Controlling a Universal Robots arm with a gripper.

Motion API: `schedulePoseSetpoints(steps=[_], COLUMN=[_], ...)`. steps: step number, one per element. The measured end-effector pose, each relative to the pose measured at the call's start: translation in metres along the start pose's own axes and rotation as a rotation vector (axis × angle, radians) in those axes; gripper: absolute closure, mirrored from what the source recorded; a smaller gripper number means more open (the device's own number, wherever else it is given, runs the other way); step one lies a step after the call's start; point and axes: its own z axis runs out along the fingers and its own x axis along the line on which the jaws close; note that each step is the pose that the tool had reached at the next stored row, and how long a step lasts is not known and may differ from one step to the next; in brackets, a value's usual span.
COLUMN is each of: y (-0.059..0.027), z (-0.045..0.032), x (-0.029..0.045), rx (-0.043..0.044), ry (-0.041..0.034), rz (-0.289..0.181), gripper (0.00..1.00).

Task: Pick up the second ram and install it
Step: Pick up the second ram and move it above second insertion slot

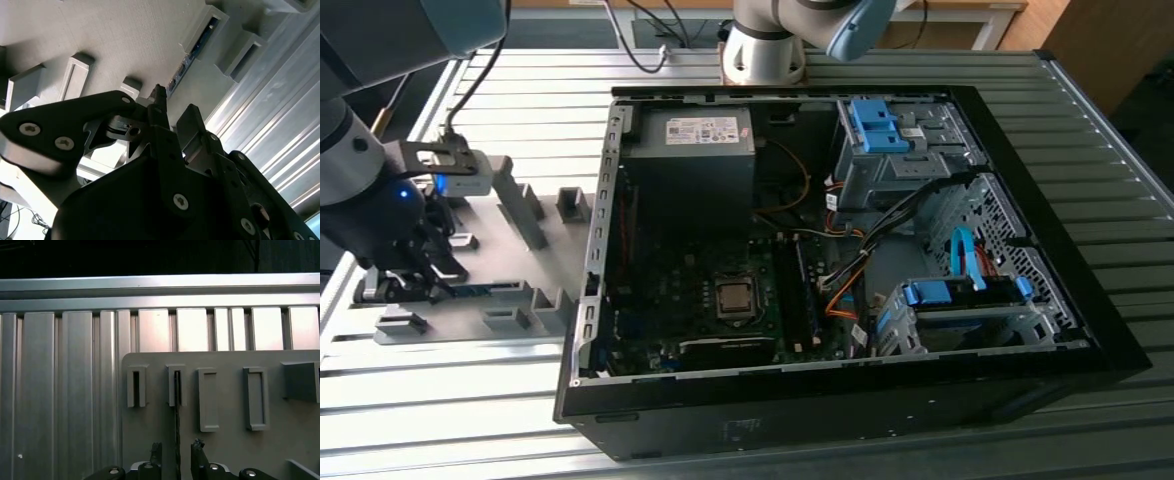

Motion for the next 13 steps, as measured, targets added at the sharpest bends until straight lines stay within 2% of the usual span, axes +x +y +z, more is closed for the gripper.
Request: schedulePoseSetpoints(steps=[13], y=[0.0012], z=[0.0126], x=[0.0005], rx=[0.0004], ry=[0.0], rz=[0.0], gripper=[0.64])
